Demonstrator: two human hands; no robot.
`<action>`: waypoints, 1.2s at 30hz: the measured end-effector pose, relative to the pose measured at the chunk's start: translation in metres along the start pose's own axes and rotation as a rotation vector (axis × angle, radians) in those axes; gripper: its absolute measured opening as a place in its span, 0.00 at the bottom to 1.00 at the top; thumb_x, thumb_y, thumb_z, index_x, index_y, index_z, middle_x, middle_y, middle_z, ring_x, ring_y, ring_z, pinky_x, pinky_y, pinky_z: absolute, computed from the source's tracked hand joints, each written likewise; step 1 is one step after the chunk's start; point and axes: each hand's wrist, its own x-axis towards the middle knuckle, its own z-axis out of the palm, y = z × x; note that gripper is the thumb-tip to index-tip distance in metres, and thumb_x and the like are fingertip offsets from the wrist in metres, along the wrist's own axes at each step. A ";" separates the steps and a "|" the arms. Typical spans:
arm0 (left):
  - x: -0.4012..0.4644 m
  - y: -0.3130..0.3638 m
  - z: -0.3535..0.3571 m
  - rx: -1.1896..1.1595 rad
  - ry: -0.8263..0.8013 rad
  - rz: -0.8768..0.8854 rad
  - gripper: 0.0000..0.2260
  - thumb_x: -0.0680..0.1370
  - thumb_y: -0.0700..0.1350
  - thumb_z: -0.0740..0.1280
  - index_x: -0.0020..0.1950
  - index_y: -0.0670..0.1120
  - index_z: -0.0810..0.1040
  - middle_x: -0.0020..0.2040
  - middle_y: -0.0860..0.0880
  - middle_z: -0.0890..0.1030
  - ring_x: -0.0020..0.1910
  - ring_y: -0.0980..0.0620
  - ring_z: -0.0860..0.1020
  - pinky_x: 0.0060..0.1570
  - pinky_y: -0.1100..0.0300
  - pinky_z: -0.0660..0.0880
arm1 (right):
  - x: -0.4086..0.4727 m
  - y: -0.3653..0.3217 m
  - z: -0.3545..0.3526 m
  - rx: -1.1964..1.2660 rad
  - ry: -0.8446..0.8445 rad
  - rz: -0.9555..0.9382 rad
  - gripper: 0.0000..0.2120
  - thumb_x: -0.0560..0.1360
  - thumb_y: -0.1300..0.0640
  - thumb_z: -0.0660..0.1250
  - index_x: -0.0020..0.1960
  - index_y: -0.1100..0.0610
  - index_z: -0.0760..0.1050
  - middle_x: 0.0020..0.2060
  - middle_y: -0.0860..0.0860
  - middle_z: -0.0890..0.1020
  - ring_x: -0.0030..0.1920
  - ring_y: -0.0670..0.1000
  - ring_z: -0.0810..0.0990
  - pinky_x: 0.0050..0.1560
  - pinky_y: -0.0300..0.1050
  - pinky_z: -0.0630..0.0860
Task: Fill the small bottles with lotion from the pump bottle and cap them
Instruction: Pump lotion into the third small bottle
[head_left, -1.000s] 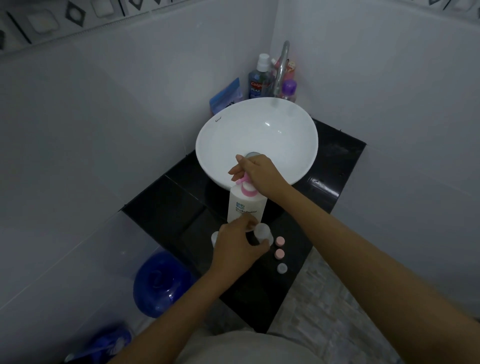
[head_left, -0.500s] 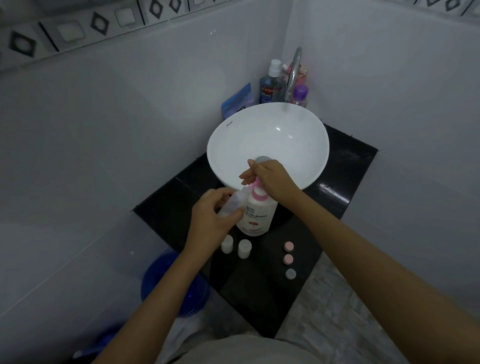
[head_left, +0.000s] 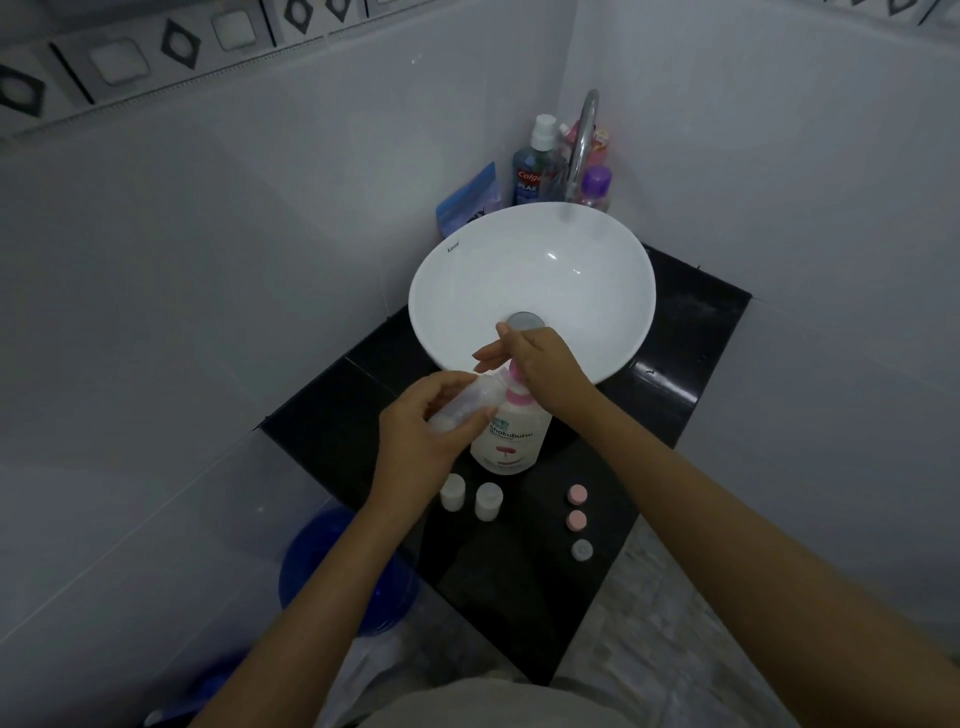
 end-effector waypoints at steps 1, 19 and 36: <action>0.000 -0.001 0.000 -0.014 -0.010 -0.011 0.15 0.71 0.44 0.73 0.57 0.46 0.80 0.51 0.52 0.82 0.51 0.60 0.79 0.48 0.71 0.74 | 0.000 0.002 0.001 -0.006 0.001 0.011 0.21 0.81 0.53 0.53 0.49 0.64 0.82 0.41 0.55 0.84 0.41 0.43 0.79 0.40 0.22 0.69; 0.007 -0.002 -0.001 -0.098 -0.045 -0.099 0.14 0.70 0.45 0.74 0.55 0.47 0.81 0.48 0.53 0.83 0.48 0.60 0.80 0.44 0.71 0.75 | -0.006 -0.001 0.002 0.014 -0.026 0.003 0.21 0.81 0.54 0.54 0.47 0.64 0.82 0.43 0.59 0.85 0.43 0.45 0.80 0.50 0.36 0.72; 0.009 -0.003 -0.003 -0.120 -0.071 -0.124 0.13 0.70 0.45 0.74 0.54 0.46 0.81 0.47 0.52 0.84 0.48 0.58 0.81 0.45 0.69 0.77 | -0.008 -0.001 0.001 -0.015 -0.030 -0.010 0.20 0.81 0.54 0.55 0.47 0.63 0.83 0.42 0.53 0.84 0.44 0.44 0.79 0.50 0.36 0.70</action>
